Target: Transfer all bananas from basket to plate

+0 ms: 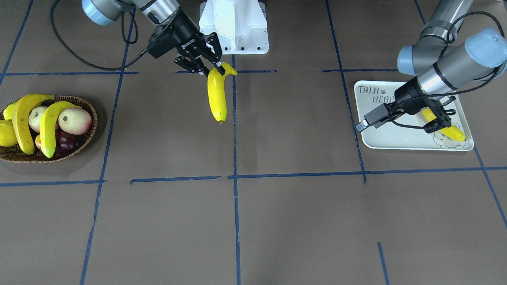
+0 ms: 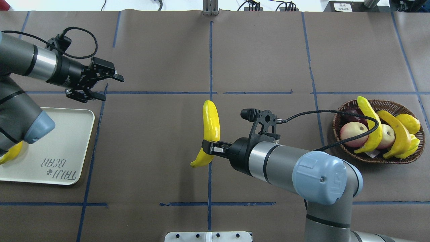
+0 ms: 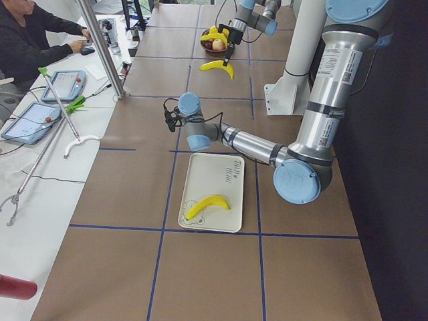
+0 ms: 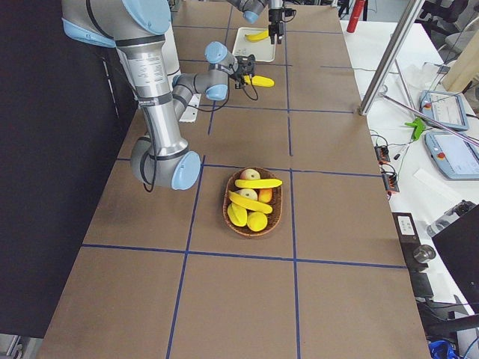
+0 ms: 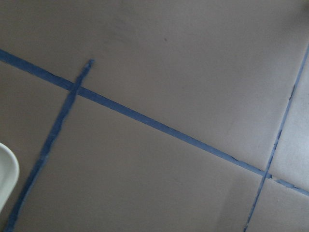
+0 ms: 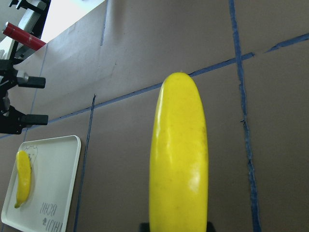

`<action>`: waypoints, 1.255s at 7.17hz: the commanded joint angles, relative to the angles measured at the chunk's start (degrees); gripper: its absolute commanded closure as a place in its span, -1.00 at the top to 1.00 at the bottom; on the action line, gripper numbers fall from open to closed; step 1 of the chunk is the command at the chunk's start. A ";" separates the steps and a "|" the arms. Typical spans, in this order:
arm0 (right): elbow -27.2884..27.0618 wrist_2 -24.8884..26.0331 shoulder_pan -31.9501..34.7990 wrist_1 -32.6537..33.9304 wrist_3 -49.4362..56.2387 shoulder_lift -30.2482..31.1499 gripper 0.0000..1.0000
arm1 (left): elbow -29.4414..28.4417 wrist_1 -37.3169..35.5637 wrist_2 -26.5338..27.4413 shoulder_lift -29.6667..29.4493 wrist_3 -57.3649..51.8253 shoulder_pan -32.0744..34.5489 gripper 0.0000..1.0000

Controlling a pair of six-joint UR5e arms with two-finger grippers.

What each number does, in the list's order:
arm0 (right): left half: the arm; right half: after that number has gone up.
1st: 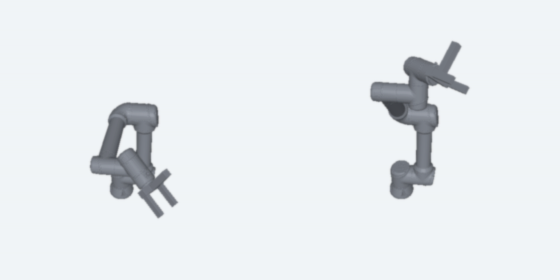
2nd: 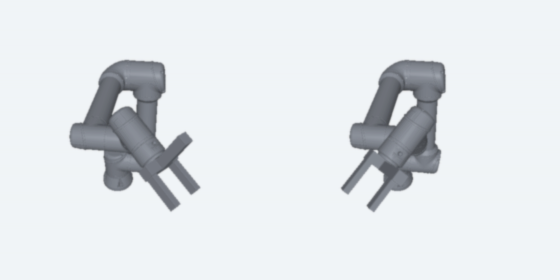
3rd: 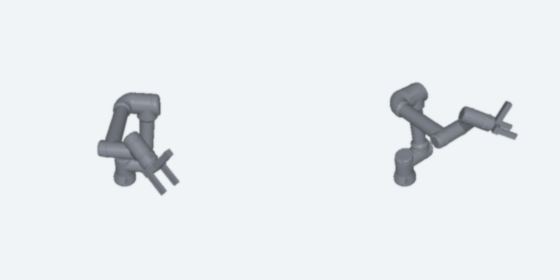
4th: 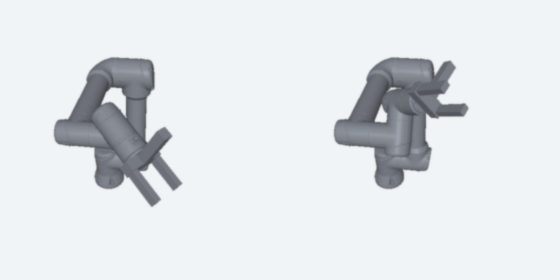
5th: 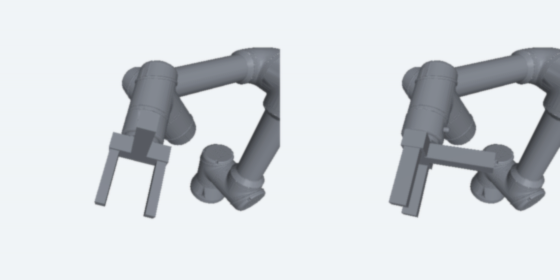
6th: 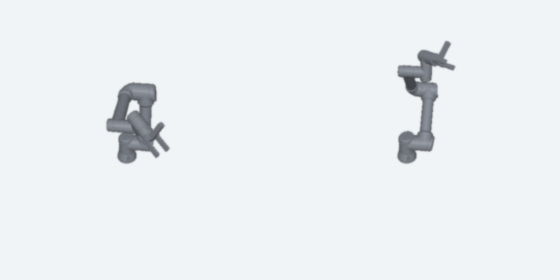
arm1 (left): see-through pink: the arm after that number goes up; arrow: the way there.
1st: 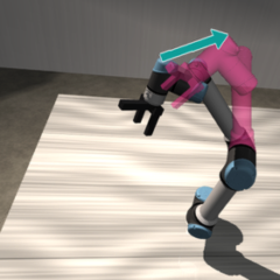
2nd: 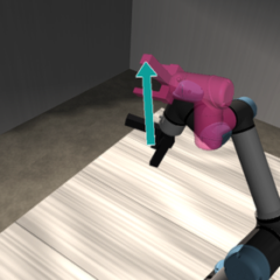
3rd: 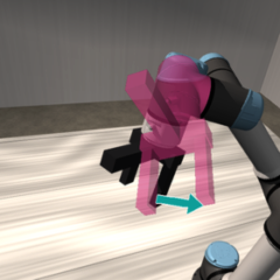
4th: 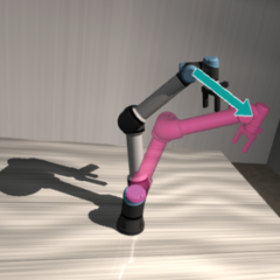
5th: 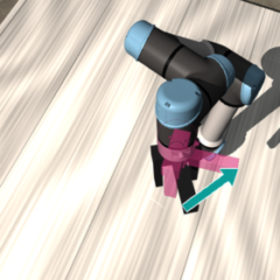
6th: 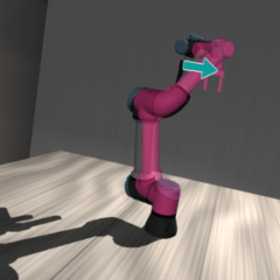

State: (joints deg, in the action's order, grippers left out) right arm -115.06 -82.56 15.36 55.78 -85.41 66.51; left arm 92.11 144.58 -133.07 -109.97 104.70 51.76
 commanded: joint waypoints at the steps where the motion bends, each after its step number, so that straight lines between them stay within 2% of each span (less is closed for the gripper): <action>1: 0.19 1.17 -0.86 -0.06 0.07 -0.77 -0.97 | 3.92 0.09 8.56 -4.99 9.45 -9.59 0.99; 2: 0.19 1.26 -0.77 -0.15 0.07 -0.94 -0.97 | 6.13 0.00 11.05 -5.17 10.69 -12.79 0.99; 4: 0.19 1.26 -0.77 -0.15 -0.02 -1.12 -0.97 | 6.15 0.09 12.74 -9.19 11.41 -16.67 0.99; 7: 0.01 1.17 -0.86 -0.15 -0.11 -1.12 -0.97 | 5.36 -0.18 21.42 -11.67 11.32 -21.95 0.98; 8: -0.16 1.09 -0.86 -0.23 -0.28 -1.12 -0.97 | 5.36 -0.18 21.45 -11.59 11.23 -22.05 0.31; 9: -0.25 1.00 -0.86 -0.32 -0.11 -1.12 -0.97 | 5.36 0.00 21.36 -11.32 10.71 -22.05 -0.89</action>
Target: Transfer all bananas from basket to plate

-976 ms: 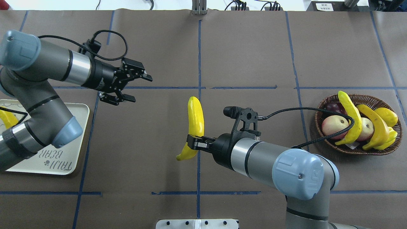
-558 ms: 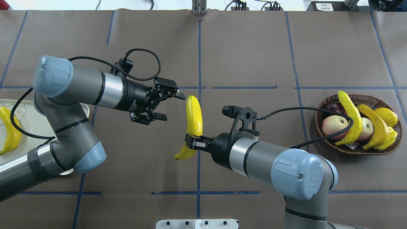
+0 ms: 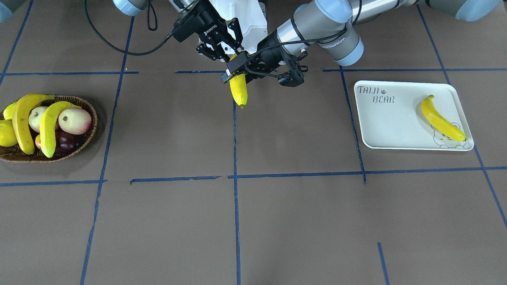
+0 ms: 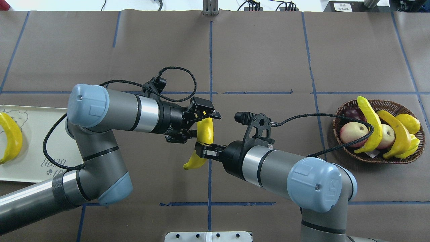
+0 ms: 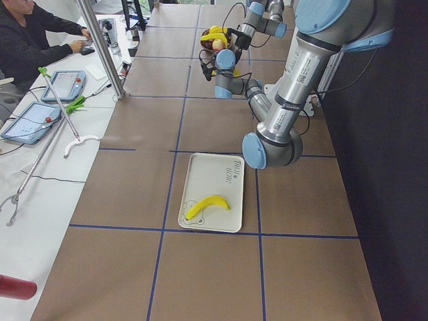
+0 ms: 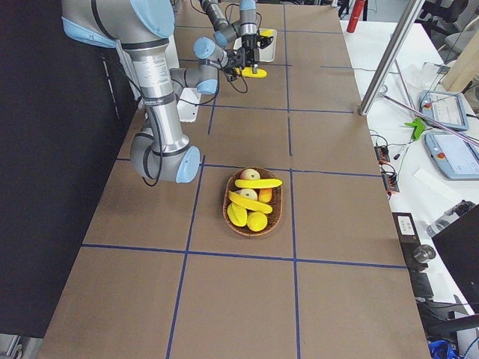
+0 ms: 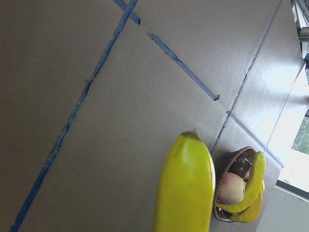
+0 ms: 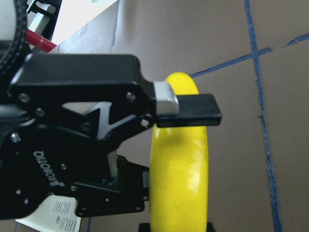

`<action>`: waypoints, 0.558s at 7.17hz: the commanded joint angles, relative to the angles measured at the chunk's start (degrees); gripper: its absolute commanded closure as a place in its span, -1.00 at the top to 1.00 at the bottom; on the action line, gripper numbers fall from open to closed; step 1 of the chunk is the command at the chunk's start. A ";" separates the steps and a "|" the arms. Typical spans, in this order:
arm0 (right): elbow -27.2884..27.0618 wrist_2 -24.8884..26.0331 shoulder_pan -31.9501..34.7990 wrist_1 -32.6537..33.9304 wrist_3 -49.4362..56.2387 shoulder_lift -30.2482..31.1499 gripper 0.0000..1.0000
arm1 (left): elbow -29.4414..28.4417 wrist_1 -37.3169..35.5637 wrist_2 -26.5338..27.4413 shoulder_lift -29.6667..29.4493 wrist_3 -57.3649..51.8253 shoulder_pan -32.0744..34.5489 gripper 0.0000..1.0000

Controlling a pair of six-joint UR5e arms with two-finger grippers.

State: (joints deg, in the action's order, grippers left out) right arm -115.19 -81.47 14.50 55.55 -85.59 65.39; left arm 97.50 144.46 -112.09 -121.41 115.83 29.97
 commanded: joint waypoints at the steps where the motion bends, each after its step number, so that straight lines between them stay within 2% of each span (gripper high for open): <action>1: -0.13 -0.18 0.26 -2.36 0.42 0.17 -0.97 | -0.03 0.12 0.38 0.39 -0.77 -0.17 -1.00; 2: -0.13 -0.10 0.26 -2.55 0.42 0.52 -0.73 | -0.12 -0.06 0.38 0.39 -3.13 -0.08 -1.00; 3: 0.22 0.34 -0.09 -2.29 -0.36 0.44 0.97 | -0.12 -0.15 0.38 0.48 -3.50 0.00 -1.00; 4: -0.04 0.43 0.00 -2.29 -0.37 0.35 1.00 | -0.12 -0.15 0.38 0.48 -3.50 0.09 -1.00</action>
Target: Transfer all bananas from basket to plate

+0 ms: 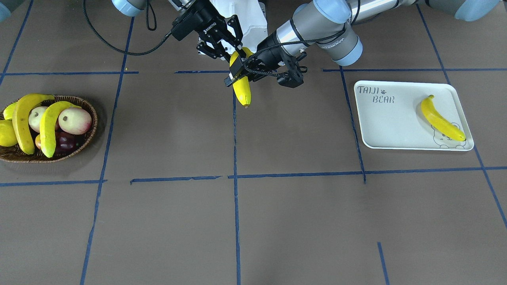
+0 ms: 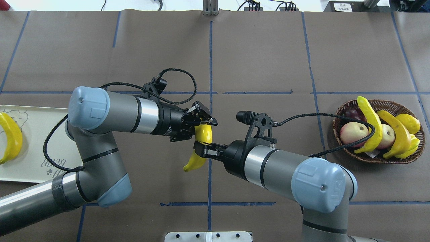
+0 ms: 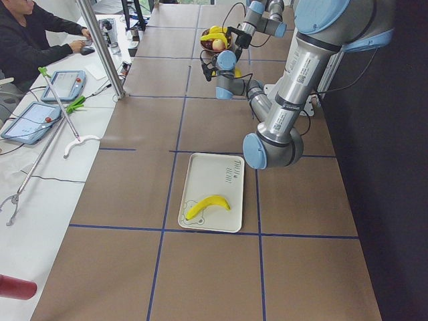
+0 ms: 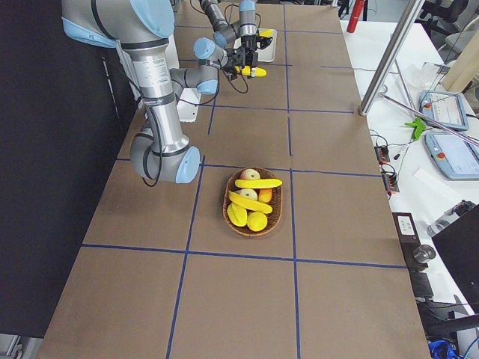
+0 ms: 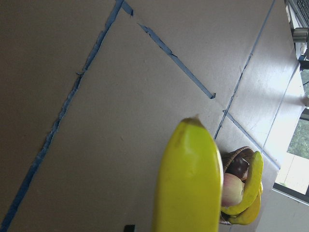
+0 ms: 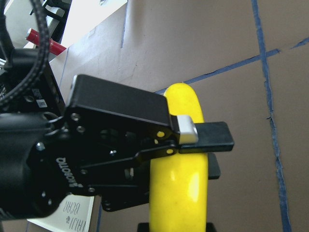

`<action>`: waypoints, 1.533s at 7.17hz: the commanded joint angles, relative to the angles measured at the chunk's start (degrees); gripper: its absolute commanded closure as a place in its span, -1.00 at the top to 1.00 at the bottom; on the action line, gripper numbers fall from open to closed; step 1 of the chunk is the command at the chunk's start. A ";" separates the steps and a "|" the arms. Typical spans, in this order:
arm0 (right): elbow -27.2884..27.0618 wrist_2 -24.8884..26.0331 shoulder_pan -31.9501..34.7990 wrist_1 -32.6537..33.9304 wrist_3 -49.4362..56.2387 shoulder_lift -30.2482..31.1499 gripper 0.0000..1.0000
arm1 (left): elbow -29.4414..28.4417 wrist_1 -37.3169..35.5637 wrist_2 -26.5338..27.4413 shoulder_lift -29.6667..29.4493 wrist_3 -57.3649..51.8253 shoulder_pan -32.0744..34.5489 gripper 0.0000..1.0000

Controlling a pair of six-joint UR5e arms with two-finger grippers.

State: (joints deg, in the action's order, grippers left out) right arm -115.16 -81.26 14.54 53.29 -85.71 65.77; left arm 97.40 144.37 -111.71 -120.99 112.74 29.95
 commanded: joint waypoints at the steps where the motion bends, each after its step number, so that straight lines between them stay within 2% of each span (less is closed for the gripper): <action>1: -0.07 0.22 0.05 -0.03 -0.16 0.15 1.00 | -0.01 -0.05 0.00 0.14 -0.41 0.20 -1.00; 3: -0.76 -0.30 0.49 0.15 -0.07 0.59 1.00 | -0.10 -0.57 0.00 0.23 -0.50 0.98 -1.00; 4: -3.12 -1.00 0.66 0.41 0.19 2.51 1.00 | -0.01 -0.66 -0.17 2.58 -1.11 1.77 -1.00; 5: -5.06 -3.79 2.40 0.41 0.36 5.83 1.00 | 0.34 -0.58 -1.04 6.78 -3.20 4.04 -1.00; 7: -5.69 -15.28 11.16 0.41 0.80 12.78 1.00 | 2.44 -1.54 -5.24 15.82 -9.95 10.97 -1.00; 9: -5.87 -27.23 21.79 0.41 6.65 18.84 1.00 | 5.78 -1.54 -5.80 32.23 -25.90 14.24 -1.00; 10: -5.78 -31.90 26.20 0.41 11.74 22.61 1.00 | 5.70 -1.46 -5.62 38.05 -33.12 15.57 -1.00; 11: -5.69 -34.30 28.76 0.33 15.97 25.78 1.00 | 5.61 -1.37 -5.19 41.94 -37.98 16.36 -1.00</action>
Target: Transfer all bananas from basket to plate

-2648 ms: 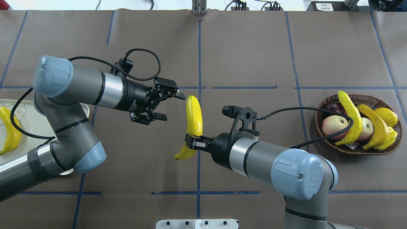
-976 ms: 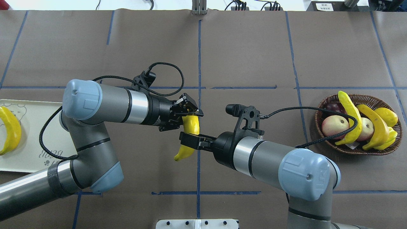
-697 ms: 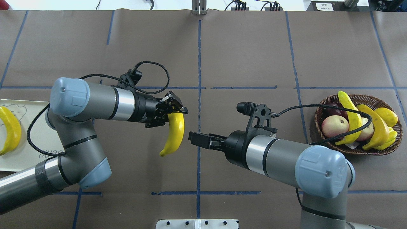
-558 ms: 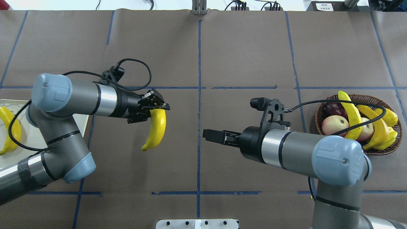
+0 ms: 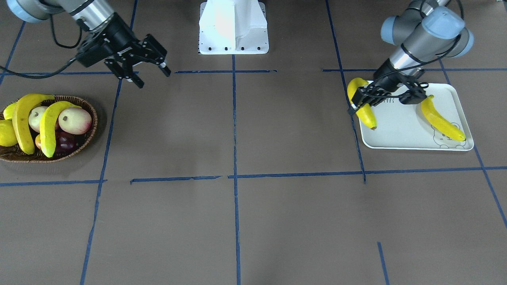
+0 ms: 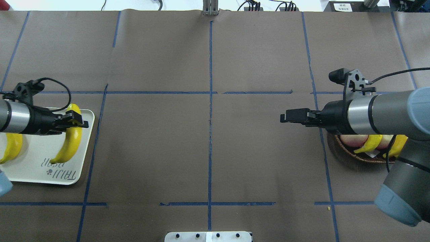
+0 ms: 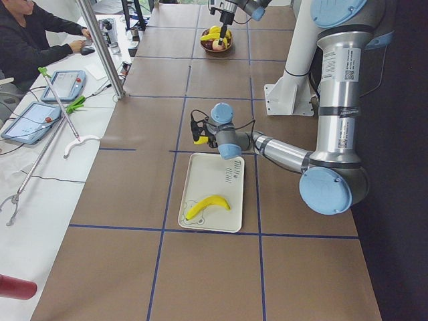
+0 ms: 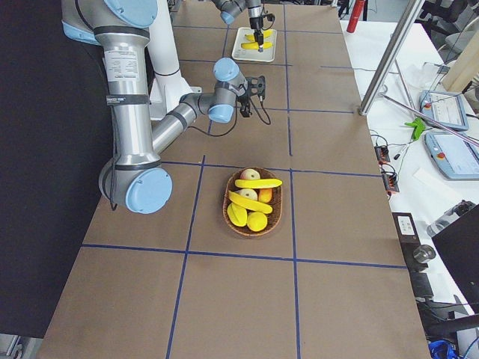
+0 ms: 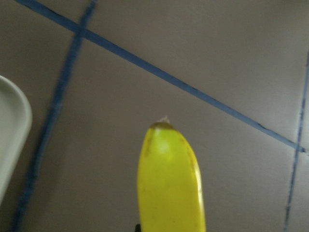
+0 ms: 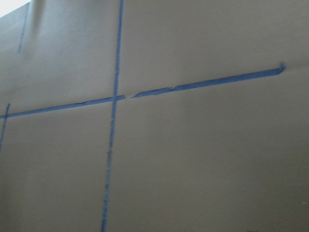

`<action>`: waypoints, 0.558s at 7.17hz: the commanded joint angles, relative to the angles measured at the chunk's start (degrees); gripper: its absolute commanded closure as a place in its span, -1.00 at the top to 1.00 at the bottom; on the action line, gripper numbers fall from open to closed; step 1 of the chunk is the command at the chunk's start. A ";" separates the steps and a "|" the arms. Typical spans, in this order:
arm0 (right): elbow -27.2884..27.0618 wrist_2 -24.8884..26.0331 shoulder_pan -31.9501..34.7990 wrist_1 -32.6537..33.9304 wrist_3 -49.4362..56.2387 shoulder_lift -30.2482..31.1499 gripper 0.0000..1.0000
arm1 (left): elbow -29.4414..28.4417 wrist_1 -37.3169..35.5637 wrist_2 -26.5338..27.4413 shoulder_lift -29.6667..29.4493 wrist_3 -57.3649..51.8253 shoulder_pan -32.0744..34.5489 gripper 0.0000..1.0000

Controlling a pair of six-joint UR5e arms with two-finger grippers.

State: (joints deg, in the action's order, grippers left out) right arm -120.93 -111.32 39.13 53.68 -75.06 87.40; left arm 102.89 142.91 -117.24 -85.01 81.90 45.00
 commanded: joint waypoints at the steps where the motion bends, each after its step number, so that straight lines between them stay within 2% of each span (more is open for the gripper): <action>1: 0.25 -4.61 4.80 -0.33 7.89 5.66 1.00 | 0.03 0.09 0.52 7.91 -10.41 2.02 -1.00; 2: 0.43 -4.70 4.98 -0.33 8.09 5.67 1.00 | -0.84 0.09 0.52 7.93 -10.79 2.20 -0.63; 3: 0.60 -4.70 5.16 -0.33 8.17 5.94 1.00 | -1.72 0.00 0.69 7.76 -11.84 2.29 0.97; 4: 0.60 -4.79 5.60 -0.33 9.92 6.98 1.00 | -1.99 -0.08 0.17 7.76 -13.33 3.59 0.99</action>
State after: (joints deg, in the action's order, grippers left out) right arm -120.41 -115.96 44.25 53.36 -66.68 93.40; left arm 101.48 142.92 -116.74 -77.35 70.27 47.52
